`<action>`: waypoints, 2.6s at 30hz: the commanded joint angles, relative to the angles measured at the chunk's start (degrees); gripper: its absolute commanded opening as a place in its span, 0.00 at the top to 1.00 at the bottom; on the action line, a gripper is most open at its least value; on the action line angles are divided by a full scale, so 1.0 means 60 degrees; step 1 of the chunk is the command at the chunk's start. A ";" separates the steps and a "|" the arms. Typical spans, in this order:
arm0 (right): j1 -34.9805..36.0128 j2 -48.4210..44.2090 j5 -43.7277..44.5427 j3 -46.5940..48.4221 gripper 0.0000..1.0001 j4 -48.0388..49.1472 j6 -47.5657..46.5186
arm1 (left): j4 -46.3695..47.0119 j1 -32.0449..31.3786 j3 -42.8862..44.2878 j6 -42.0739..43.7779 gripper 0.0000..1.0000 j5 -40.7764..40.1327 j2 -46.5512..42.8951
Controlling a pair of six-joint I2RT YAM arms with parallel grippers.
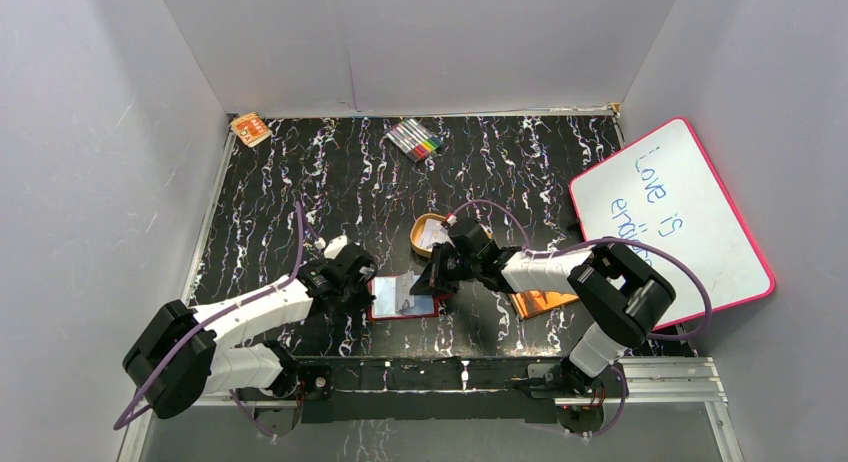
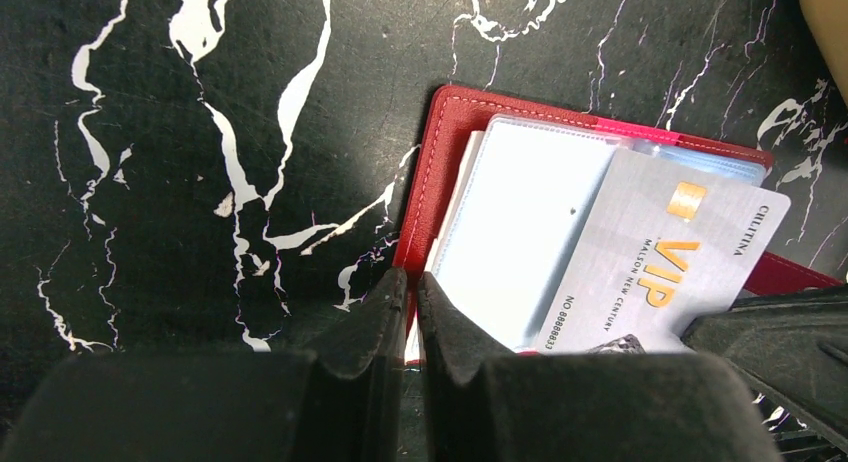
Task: Put the credit cards into the card holder
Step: Insert the credit card into the card holder.
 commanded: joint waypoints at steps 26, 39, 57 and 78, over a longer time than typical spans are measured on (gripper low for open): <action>-0.0055 0.0234 -0.0391 -0.0265 1.00 0.0765 -0.0433 | -0.0312 0.0047 -0.0283 -0.0061 0.94 -0.0031 -0.0144; -0.0055 0.0407 0.0110 -0.0328 1.00 0.0989 -0.0336 | -0.0267 0.0053 -0.0363 -0.0100 0.95 0.0047 -0.0115; -0.0069 0.0524 0.0998 -0.0228 1.00 -0.0493 -0.1367 | -0.0345 0.0057 -0.0393 -0.0133 0.96 -0.0023 -0.0138; 0.0088 0.1055 0.0612 0.0207 1.00 -0.0198 -0.1332 | -0.0104 0.0058 -0.0466 -0.0172 0.98 0.0189 0.0069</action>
